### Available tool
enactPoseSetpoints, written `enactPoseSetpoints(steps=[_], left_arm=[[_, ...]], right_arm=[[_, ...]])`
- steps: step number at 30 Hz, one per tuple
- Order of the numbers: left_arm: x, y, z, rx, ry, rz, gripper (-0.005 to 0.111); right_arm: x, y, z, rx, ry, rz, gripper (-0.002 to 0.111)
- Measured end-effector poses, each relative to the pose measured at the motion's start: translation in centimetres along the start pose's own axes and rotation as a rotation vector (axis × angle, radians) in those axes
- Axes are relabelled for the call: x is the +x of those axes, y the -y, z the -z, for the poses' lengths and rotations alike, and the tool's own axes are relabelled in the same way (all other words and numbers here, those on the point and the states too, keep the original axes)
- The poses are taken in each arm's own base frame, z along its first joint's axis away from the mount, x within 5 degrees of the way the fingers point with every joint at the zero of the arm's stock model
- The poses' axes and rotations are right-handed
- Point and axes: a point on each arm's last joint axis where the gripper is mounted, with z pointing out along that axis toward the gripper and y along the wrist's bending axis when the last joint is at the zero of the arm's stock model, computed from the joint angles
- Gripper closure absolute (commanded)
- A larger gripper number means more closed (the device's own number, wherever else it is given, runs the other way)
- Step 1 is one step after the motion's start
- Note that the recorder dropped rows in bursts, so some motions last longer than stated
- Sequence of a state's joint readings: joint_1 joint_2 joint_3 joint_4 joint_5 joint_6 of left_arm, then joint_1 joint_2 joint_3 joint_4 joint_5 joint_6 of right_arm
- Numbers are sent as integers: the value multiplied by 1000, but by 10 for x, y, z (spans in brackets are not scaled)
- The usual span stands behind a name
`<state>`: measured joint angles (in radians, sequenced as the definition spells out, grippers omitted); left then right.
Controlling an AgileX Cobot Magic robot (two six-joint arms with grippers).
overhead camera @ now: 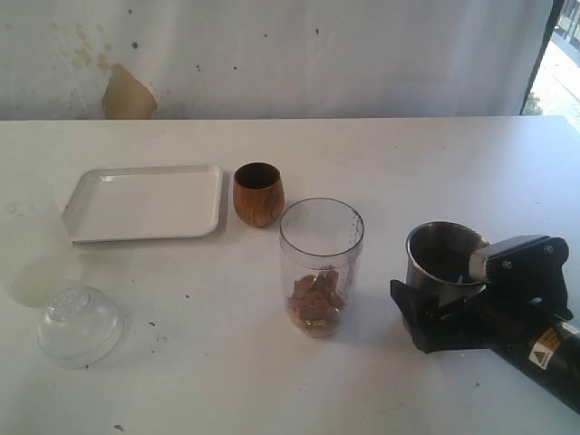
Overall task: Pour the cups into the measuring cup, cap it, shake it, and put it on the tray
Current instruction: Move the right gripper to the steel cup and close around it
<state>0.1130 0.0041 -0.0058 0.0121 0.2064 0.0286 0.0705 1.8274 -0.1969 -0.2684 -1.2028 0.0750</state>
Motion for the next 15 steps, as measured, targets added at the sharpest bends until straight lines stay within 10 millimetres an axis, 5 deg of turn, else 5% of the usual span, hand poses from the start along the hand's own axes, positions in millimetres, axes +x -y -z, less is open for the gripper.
enactPoseSetpoints(steps=[15], left_arm=[[0, 0, 0, 0, 0, 0, 106]], right_arm=[[-3, 2, -6, 0, 18, -32, 3]])
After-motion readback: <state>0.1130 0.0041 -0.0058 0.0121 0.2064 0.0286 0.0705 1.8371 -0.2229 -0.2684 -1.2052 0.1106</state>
